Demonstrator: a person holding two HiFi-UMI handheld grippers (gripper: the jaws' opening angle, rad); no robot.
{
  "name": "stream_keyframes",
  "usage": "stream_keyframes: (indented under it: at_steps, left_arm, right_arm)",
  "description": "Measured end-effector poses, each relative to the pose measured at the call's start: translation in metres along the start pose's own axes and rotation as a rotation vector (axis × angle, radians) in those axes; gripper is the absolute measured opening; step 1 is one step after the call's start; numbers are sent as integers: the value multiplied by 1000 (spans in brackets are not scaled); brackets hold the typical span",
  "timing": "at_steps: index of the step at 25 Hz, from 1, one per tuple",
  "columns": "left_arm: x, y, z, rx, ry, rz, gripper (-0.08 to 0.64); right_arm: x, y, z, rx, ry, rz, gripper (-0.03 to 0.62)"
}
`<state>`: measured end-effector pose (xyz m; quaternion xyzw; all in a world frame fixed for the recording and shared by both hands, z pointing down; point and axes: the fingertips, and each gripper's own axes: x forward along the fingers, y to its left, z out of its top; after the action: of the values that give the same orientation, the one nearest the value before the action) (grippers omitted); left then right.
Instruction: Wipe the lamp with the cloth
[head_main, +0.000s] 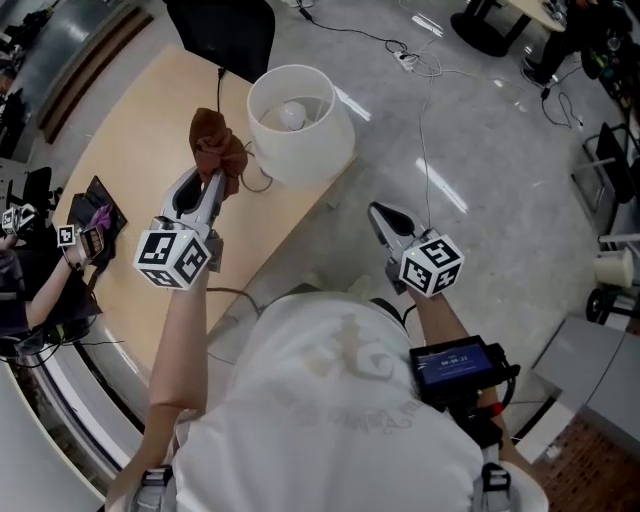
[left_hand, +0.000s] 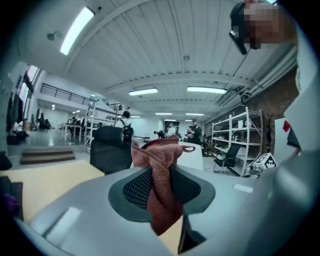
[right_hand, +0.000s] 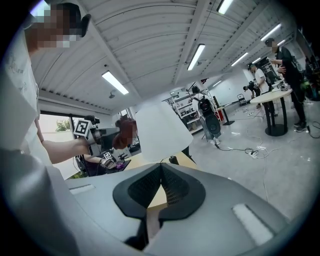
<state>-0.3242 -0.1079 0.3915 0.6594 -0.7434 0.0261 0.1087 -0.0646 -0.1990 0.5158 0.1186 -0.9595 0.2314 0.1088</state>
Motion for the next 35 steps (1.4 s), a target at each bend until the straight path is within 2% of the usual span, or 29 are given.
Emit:
stream_keyframes:
  at_steps: [3, 5, 9, 11, 13, 15, 19, 21, 24, 29, 31, 33, 35]
  left_arm:
    - [12, 14, -59, -72, 125, 50, 107]
    - [21, 5, -101, -86, 211, 11, 107]
    - [48, -21, -184, -88, 370, -125, 107]
    - [64, -22, -224, -72, 457, -145, 107]
    - [81, -16, -247, -49, 498, -130, 106]
    - [103, -9, -254, -56, 483, -107, 104]
    - [138, 0, -262, -152, 450, -69, 101]
    - [151, -11, -268, -166, 468, -110, 101]
    - [163, -32, -281, -164, 552, -191, 101]
    - [149, -62, -291, -174, 634, -401, 98]
    - [140, -68, -288, -193, 643, -453, 98]
    - [137, -73, -280, -228, 628, -461, 98]
    - [139, -74, -268, -266, 580, -398, 98]
  right_arm:
    - [5, 4, -2, 4, 24, -5, 14]
    - [4, 5, -6, 15, 41, -17, 14]
    - [3, 9, -18, 27, 73, -44, 14]
    - [2, 13, -25, 22, 89, -60, 14]
    - [0, 15, -31, 10, 105, -78, 14]
    - [-4, 13, -33, 3, 116, -99, 14]
    - [-19, 9, -41, 23, 125, -162, 14]
    - [-27, 8, -46, 38, 127, -196, 14]
    - [-35, 6, -50, 56, 127, -234, 14]
    - [-31, 7, -47, 58, 103, -257, 14]
    - [-25, 8, -44, 54, 91, -250, 14]
    - [-21, 5, -40, 53, 86, -234, 14]
    - [-21, 1, -38, 58, 92, -209, 14]
